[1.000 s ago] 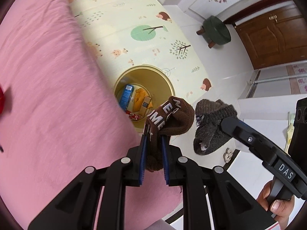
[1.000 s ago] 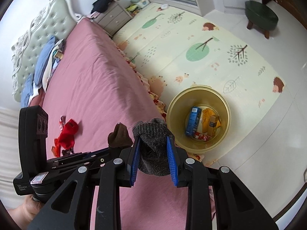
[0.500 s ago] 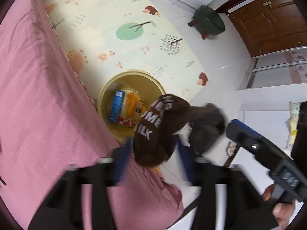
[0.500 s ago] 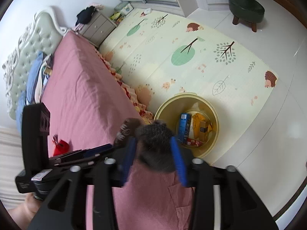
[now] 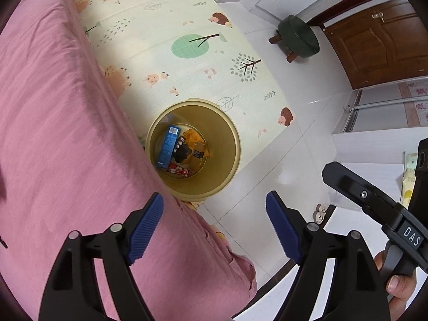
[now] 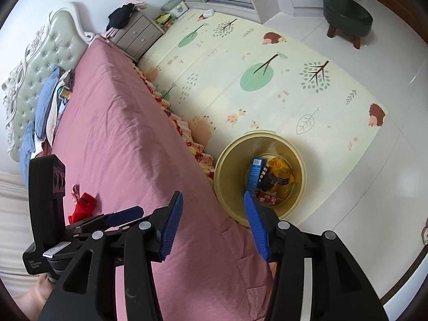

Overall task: Collect trash
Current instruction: 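Open both tools over the yellow bin to drop the gloves, then move both open tools back over the bed toward the red scarf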

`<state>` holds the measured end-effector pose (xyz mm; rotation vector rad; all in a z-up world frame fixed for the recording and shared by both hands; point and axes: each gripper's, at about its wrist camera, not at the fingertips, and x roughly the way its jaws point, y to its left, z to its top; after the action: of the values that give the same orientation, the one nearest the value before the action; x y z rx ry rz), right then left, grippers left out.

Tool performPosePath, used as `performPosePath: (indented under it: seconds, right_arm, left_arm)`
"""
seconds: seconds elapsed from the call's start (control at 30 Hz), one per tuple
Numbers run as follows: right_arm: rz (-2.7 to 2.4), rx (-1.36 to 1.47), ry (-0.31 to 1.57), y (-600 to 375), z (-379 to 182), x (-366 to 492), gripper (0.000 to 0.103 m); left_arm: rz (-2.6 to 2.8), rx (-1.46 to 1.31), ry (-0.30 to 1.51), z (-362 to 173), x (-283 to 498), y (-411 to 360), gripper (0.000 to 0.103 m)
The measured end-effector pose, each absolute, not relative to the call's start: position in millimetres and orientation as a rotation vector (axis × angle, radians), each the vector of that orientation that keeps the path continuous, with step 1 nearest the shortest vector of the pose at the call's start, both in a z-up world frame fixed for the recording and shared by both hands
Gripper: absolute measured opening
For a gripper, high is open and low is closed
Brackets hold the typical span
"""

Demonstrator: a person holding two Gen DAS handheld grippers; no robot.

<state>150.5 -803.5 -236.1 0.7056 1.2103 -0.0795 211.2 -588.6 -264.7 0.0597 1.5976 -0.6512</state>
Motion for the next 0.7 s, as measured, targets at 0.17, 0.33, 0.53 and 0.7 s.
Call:
performPosePath:
  seconds: [0.17, 0.33, 0.53, 0.7]
  right_arm:
    - [-0.024, 0.670, 1.215, -771.0, -224.7, 155.6, 0.051]
    - [0.052, 0.606, 1.233, -720.6, -215.9, 159.4, 0.052]
    - [0.161, 0.535, 1.269, -649.6, -210.0, 161.6, 0.054]
    - [0.263, 0.467, 1.290, -583.1, -204.5, 156.8, 0.055]
  left_arm:
    - [-0.610, 0.032, 1.568, -252.6, 202.9, -548.5, 0.080]
    - [-0.523, -0.023, 1.546, -242.9, 193.2, -490.5, 0.086]
    - [-0.429, -0.071, 1.515, -234.6, 177.2, -415.4, 0.089]
    - [-0.347, -0.106, 1.482, -227.9, 159.9, -351.1, 0.093]
